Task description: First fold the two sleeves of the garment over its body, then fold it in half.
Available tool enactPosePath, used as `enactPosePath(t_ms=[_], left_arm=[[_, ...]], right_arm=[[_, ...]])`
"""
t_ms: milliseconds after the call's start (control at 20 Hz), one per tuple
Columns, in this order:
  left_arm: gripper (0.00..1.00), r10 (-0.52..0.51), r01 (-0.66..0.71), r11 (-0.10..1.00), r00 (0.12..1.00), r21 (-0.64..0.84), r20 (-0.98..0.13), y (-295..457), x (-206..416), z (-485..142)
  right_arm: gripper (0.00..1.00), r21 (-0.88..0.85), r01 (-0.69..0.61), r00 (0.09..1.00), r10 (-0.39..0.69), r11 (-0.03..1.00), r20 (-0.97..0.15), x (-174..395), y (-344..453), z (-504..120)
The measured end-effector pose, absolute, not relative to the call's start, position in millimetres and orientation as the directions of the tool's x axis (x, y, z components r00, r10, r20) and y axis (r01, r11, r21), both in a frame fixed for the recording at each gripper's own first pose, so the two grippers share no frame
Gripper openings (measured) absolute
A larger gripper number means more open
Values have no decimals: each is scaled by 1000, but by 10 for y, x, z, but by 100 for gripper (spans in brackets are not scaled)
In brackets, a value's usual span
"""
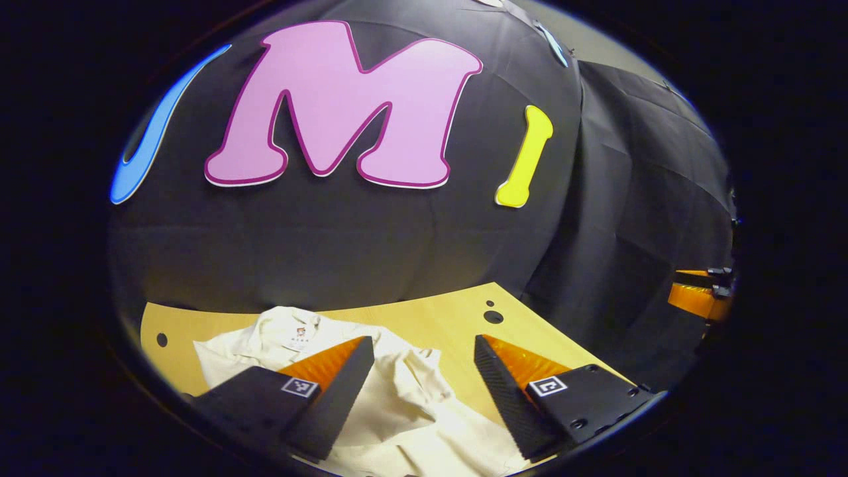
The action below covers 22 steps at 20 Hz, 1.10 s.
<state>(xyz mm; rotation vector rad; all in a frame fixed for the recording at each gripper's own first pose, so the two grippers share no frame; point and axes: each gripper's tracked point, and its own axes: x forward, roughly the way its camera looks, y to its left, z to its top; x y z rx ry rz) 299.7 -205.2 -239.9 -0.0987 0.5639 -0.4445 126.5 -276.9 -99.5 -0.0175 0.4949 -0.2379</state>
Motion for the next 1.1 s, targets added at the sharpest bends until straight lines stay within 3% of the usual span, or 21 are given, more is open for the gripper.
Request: enactPosePath(t_ms=[250, 550, 900, 1100], left_arm=[[96, -391, 355, 920, 788, -167, -475, -1656, 2595, -2387], [96, -281, 306, 950, 774, -54, -567, -725, 1764, -2556], [96, -140, 198, 980, 697, 2, -703, 188, 806, -3137], [96, -74, 146, 989, 610, 21, -789, 576, 243, -3636]], right_arm=[[98, -44, 194, 802, -184, 980, -568, 1114, -2522, -1506], [97, -15, 120, 707, -96, 993, -701, 785, -1906, -2127], [98, 52, 40, 550, 21, 998, -835, 354, -1103, -2808], [98, 25, -7, 447, 25, 1000, -894, 75, -919, -3266]])
